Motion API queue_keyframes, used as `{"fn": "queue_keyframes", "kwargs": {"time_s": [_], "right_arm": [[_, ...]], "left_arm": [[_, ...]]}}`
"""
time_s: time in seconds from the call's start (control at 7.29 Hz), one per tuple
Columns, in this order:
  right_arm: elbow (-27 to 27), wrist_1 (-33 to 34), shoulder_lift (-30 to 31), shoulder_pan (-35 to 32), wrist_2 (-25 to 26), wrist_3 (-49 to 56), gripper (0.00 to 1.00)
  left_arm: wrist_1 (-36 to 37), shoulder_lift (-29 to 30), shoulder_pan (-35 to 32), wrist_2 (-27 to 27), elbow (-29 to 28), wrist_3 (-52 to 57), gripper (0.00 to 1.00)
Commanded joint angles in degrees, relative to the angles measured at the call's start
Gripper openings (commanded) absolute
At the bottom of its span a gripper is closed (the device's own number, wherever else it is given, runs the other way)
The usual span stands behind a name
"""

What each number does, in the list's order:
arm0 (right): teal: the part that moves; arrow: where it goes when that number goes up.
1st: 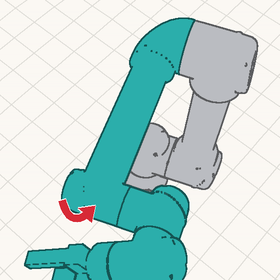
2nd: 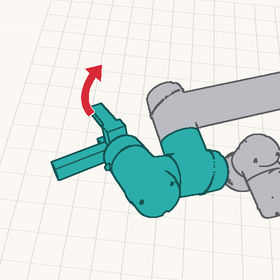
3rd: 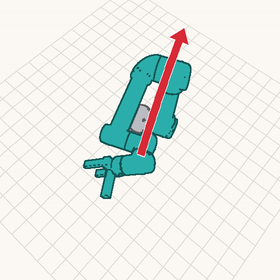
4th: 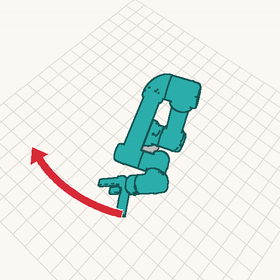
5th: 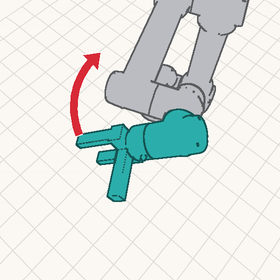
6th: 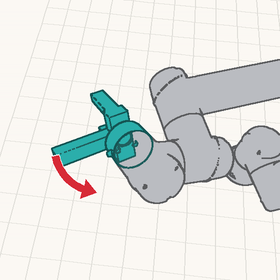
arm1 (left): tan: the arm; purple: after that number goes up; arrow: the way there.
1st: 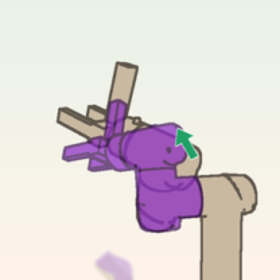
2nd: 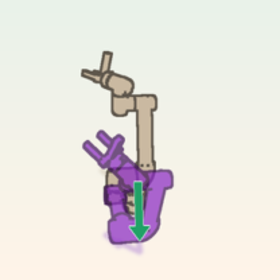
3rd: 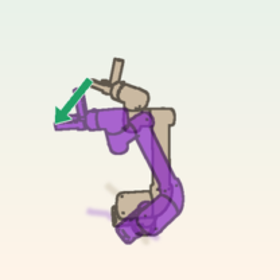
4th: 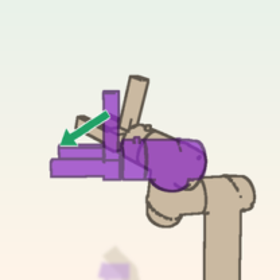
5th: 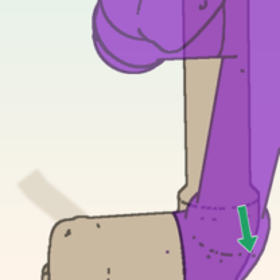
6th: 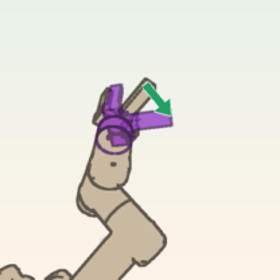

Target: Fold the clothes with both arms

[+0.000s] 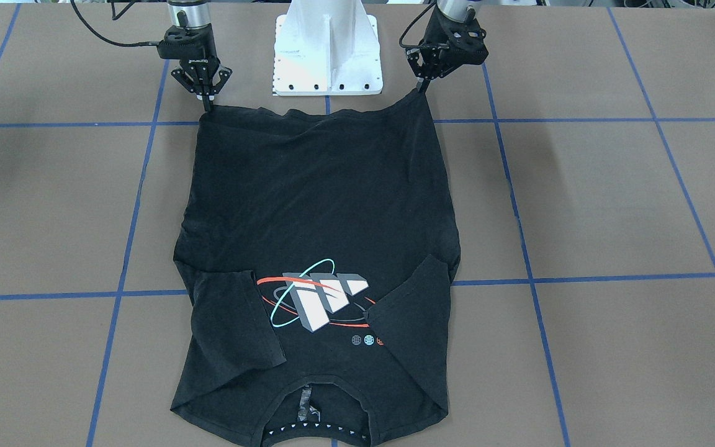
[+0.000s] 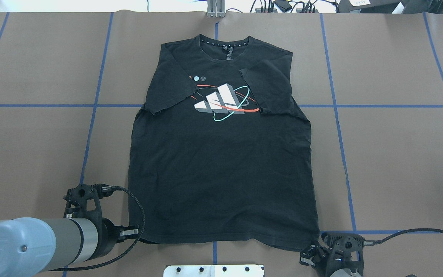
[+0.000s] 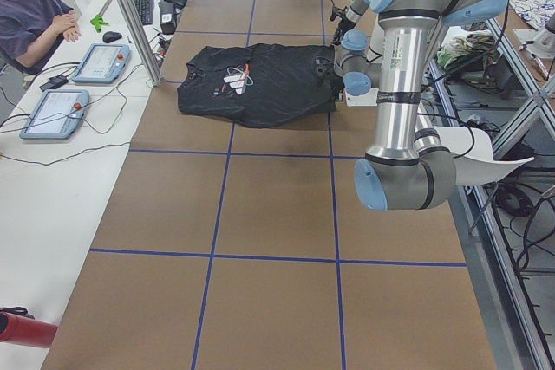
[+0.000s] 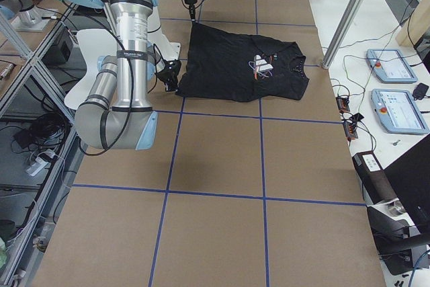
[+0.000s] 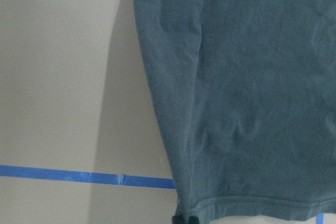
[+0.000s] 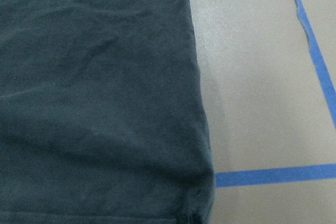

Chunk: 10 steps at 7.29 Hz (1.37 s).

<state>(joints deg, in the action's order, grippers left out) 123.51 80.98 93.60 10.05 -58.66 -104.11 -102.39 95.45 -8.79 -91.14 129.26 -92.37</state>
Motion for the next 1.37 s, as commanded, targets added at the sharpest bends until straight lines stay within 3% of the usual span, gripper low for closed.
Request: {"fn": "queue_keyframes", "kwargs": {"time_s": [0.0,0.14,0.55,0.96,1.23], "right_arm": [[1.3,0.1,0.1,-0.3,-0.2,0.1,0.00],[3.9,1.0,0.3,-0.4,-0.4,0.2,0.00],[20.2,13.6,0.5,-0.9,-4.9,0.3,0.00],[33.9,25.2,0.0,-0.7,-15.4,0.3,0.00],[35.8,25.4,-0.8,1.2,-16.5,0.3,0.00]], "left_arm": [[0.0,0.0,0.0,0.0,0.1,0.0,0.00],[0.0,0.0,-0.1,-0.1,0.2,0.1,0.00],[0.1,0.0,-0.6,-2.4,3.4,0.3,0.00],[0.4,-2.4,-1.1,-6.6,10.2,-0.2,0.00],[2.6,-2.5,-0.8,-9.2,14.4,-0.5,0.00]]}}
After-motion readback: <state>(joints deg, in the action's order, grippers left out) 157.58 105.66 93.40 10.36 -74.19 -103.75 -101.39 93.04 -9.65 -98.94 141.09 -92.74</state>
